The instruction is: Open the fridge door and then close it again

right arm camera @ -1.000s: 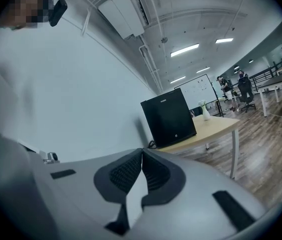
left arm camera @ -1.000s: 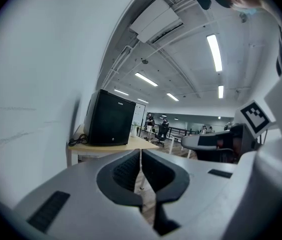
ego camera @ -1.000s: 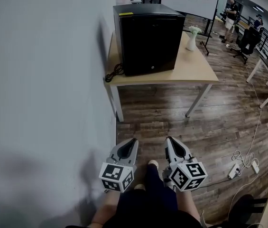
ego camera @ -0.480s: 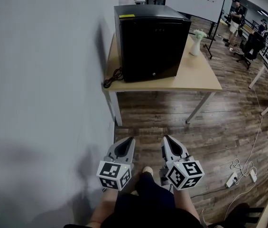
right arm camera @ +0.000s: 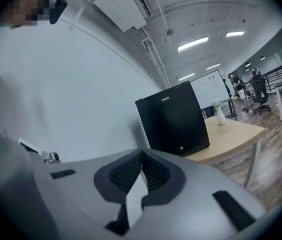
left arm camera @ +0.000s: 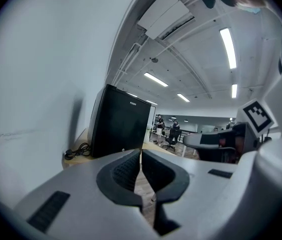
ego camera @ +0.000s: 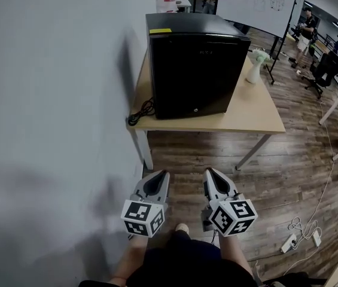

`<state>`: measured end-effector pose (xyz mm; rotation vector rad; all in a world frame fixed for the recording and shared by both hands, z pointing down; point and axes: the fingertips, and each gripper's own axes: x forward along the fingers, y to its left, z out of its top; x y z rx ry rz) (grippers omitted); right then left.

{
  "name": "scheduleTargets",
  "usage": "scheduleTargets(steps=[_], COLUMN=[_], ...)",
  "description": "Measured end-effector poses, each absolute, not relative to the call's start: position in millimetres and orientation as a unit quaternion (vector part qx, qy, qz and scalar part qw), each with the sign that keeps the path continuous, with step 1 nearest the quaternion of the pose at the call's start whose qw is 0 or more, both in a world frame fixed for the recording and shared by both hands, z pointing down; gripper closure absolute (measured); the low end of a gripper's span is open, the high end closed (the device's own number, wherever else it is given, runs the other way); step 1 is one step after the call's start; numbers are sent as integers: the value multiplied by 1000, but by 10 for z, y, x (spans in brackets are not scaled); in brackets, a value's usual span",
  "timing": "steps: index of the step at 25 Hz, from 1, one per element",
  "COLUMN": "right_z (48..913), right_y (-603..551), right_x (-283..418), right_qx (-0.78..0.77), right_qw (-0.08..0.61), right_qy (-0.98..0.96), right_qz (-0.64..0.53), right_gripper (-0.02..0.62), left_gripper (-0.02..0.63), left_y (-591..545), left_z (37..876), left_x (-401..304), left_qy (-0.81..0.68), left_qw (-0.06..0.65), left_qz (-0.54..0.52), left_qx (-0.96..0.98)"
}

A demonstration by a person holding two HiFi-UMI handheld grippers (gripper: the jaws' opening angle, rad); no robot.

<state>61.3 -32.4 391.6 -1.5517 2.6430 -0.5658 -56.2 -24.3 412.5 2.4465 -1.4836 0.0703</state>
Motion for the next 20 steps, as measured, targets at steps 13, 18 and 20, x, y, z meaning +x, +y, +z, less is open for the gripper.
scheduleTargets(steps=[13,18,20], right_z=[4054,4081,4084], right_y=[-867,-952,-981], right_x=[646,595,570], right_qx=[-458,-446,-443], right_qw=[-11,-16,-18], right_qy=[868,873,875], right_qz=[-191,-195,-195], right_gripper=[603,603,603], left_gripper=[595,595,595], left_y=[-647,-696,-730], left_z=[4256,4244,4235], left_x=[-531,-553,-560], left_qy=[-544,-552,-553], left_qw=[154,154,156], left_qz=[36,39,36], left_qx=[824,819,817])
